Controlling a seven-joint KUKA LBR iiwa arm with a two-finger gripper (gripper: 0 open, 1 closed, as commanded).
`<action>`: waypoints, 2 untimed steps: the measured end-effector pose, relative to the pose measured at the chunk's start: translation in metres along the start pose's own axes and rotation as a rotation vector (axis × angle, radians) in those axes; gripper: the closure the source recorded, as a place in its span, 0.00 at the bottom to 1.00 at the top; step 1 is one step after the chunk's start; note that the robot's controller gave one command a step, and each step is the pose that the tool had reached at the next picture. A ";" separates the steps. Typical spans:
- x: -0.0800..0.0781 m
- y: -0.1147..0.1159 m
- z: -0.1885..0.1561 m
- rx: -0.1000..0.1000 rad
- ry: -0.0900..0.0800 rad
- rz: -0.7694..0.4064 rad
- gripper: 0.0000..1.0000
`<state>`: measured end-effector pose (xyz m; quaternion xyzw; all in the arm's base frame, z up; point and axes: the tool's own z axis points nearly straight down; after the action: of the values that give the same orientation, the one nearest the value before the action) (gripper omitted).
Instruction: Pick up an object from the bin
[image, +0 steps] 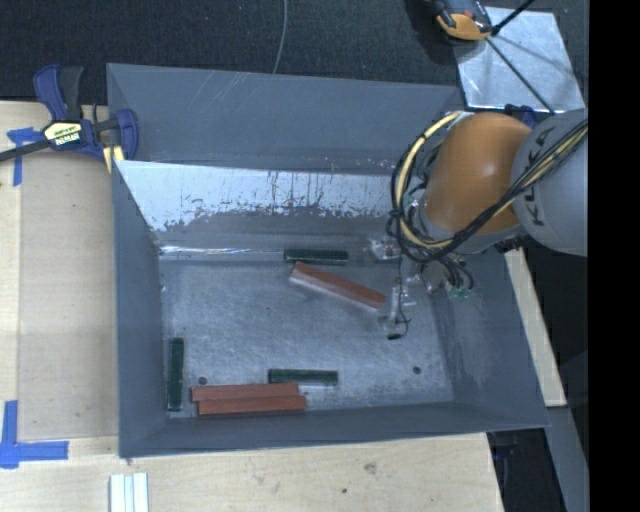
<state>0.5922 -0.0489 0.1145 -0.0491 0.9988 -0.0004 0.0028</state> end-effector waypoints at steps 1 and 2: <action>-0.018 0.011 0.022 0.000 -0.001 0.324 0.00; -0.039 0.013 0.043 0.000 -0.002 0.099 1.00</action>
Offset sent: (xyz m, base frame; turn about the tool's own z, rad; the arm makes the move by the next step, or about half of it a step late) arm 0.0359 0.0168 -0.0445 0.0992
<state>0.6300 -0.0324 0.0715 0.0003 1.0000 -0.0002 0.0039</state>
